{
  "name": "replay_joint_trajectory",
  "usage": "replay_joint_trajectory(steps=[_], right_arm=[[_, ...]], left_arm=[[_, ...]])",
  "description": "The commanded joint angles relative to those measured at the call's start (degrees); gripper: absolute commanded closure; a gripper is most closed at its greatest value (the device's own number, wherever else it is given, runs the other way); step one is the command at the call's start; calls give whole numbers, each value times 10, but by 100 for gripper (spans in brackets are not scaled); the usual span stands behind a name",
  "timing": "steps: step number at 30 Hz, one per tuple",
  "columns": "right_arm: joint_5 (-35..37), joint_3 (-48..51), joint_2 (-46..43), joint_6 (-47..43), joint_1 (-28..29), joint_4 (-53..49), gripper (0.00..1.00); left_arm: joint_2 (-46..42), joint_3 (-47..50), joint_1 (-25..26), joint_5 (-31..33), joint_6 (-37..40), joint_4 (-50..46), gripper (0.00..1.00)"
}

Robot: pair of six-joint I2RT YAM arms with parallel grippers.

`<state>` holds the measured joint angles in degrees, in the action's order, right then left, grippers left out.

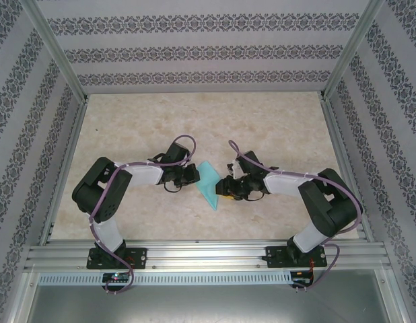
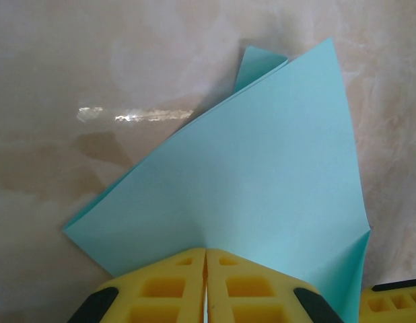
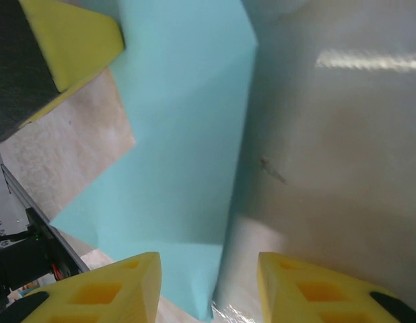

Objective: Fold a paper plane with a square sheet of paper (fold left side to right side)
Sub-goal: Fold the wing for the fifth time at the center of the table.

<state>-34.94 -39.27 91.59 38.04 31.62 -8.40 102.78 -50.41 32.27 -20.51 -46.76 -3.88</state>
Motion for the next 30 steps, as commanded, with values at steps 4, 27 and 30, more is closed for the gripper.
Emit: replay_joint_trajectory(steps=[4, 27, 30], right_arm=[[25, -39, 31, 4, 18, -15, 60], [20, -46, 61, 20, 40, 17, 78], [26, -46, 60, 19, 42, 14, 84]], left_arm=[[17, 11, -6, 8, 5, 9, 90], [17, 4, -8, -7, 6, 16, 90], [6, 1, -10, -16, 8, 16, 89]])
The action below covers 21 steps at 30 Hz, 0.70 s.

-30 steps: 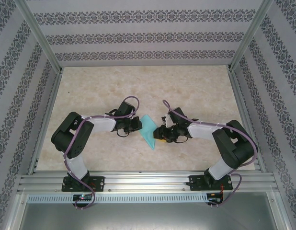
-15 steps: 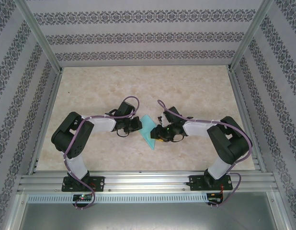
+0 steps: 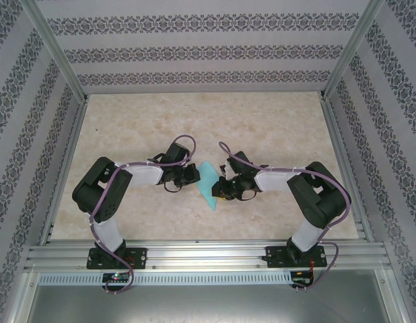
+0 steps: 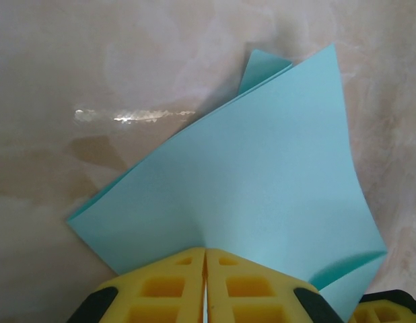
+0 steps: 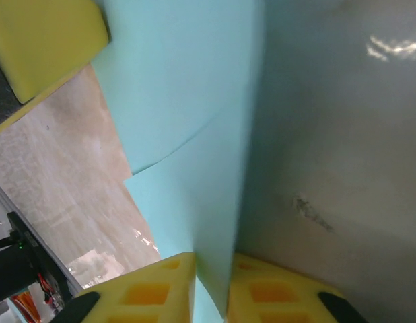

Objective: Fold a paper plane with a square sheet of paper (fold left side to right side)
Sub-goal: Fold the wing for the fifth time at the center of the table.

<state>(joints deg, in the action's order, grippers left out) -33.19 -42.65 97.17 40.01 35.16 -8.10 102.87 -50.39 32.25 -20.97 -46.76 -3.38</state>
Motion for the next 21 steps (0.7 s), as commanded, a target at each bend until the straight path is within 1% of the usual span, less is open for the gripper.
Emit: replay_joint_trajectory(steps=[1, 5, 7, 10, 14, 17, 21], right_arm=[[12, -11, 3, -1, 5, 10, 86], [22, -6, -3, 0, 6, 13, 91], [23, -2, -6, 3, 5, 23, 93], [26, 4, -11, 9, 6, 39, 95], [34, 20, -22, 29, 1, 69, 96], [44, 32, -32, 47, -6, 92, 96], [62, 36, -40, 56, -8, 103, 96]], left_arm=[[0, -2, -11, -14, 11, 8, 88], [-30, -14, -19, -25, 20, -11, 83], [-51, -22, -27, -33, 27, -26, 79], [-87, -29, -41, -43, 33, -46, 74], [-137, -32, -50, -44, 42, -75, 71], [-166, -13, -49, -68, 28, -56, 70], [-171, 20, -31, -109, -9, 13, 70]])
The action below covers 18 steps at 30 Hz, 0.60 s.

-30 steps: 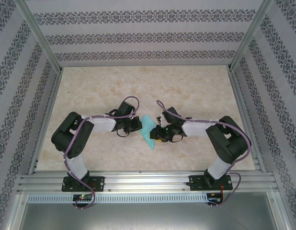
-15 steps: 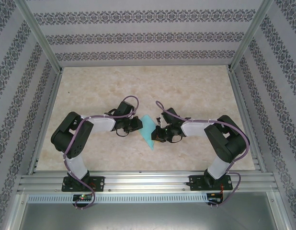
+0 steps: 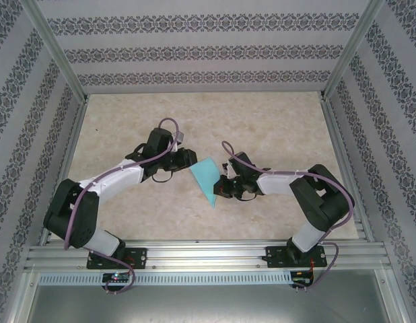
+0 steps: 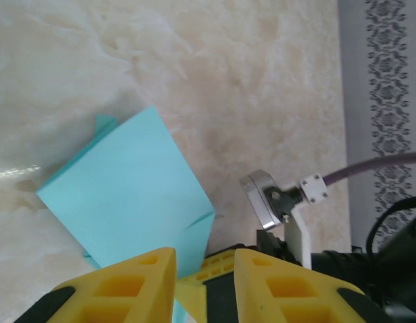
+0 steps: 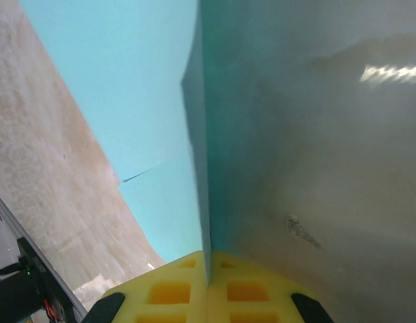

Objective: Fold a paper plane with a square sheet of paper (fold left side to right side)
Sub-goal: Fold the wing for the fifth time at the center of the table.

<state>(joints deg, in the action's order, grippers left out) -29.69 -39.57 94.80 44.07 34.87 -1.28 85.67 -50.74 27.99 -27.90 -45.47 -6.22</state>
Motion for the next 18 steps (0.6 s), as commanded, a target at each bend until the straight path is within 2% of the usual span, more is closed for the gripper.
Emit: replay_joint_trajectory(steps=[1, 9, 18], right_arm=[[26, 3, -14, 13, -6, 33, 96], [17, -2, -11, 3, -8, 16, 95], [11, -8, -3, -7, -9, 2, 94]], left_arm=[[9, 28, 20, -47, -29, 58, 70], [100, 31, 72, -50, -71, 127, 75], [177, 12, 96, -22, -85, 124, 79]])
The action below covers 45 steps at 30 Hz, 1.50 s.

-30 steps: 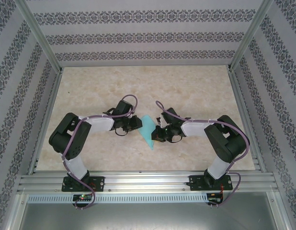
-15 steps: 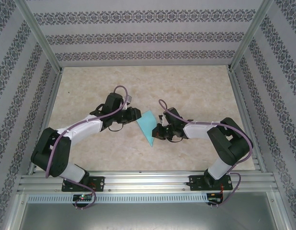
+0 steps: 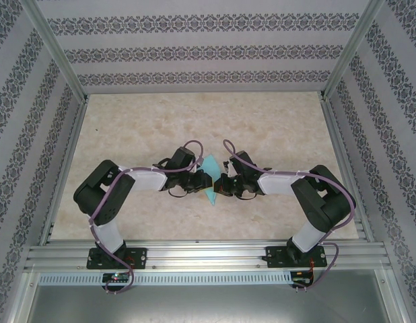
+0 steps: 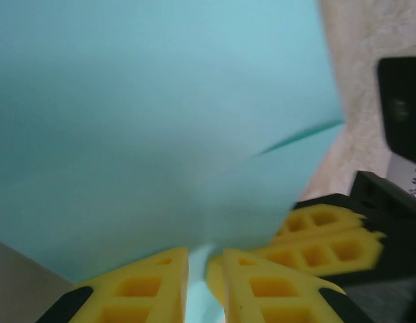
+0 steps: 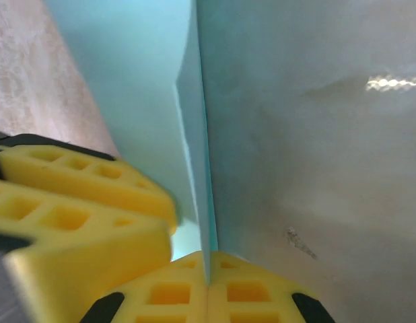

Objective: Fold a paper plane with a square sheet of paper (fold left side to right side)
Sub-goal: Fold the wing for the fifth time at the center of the table.

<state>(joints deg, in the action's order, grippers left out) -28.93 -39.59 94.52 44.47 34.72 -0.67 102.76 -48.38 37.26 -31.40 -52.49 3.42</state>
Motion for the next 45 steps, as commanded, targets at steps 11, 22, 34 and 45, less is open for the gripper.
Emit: replay_joint_trajectory(steps=[11, 22, 34, 45], right_arm=[[-13, 4, -13, -7, -6, -7, 82], [-24, 39, -25, 21, 11, -8, 76], [-34, 38, -5, 38, 27, 8, 82], [-36, 37, 2, 39, 27, 14, 96]], left_arm=[[29, 10, 4, 36, -29, 38, 81], [35, 13, 4, 37, -30, 47, 82], [36, 11, 4, 38, -28, 41, 82], [38, 13, 4, 38, -27, 41, 83]])
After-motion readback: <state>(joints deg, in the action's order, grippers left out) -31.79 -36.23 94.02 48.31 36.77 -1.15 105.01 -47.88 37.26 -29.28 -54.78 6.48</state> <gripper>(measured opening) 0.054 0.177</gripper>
